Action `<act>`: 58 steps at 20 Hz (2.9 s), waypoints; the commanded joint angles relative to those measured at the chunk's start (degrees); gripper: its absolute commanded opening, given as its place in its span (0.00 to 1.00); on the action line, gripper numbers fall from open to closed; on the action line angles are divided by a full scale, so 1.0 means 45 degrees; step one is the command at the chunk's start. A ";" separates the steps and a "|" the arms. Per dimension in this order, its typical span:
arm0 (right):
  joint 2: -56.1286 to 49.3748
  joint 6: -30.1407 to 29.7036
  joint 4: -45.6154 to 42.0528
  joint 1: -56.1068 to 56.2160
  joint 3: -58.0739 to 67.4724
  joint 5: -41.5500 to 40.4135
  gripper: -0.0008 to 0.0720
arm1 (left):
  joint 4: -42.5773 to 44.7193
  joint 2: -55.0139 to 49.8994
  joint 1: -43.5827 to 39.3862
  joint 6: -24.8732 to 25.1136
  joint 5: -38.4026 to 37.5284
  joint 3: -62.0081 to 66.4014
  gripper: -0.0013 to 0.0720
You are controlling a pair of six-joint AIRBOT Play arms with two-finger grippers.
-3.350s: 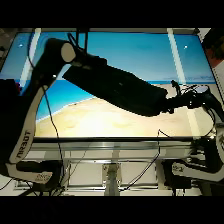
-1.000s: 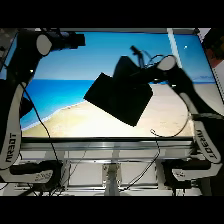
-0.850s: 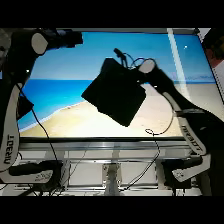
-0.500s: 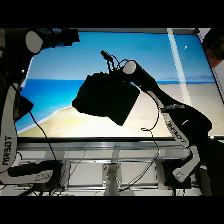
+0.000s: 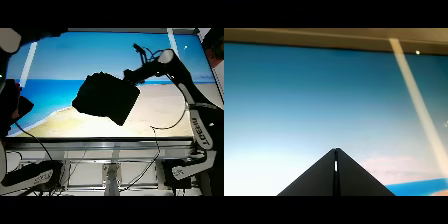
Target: Fold the clothes and pants, and hang the long-sleeved shirts on hangers.
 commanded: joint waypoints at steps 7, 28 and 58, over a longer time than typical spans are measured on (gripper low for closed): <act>0.4527 -0.4857 0.7839 -0.3560 -1.1676 -0.2118 0.74 | -0.0005 0.1219 0.0073 0.1069 -0.2769 -0.0005 0.05; -0.0665 -0.3283 0.8762 -0.0384 -0.7752 -0.3954 0.05 | -0.1749 0.1219 0.0068 0.1783 -0.3036 -0.0005 0.05; 0.3706 0.0617 0.1749 -2.0104 -0.1685 -0.0903 0.58 | -0.1564 0.1219 0.0078 0.2074 -0.3031 -0.0005 0.05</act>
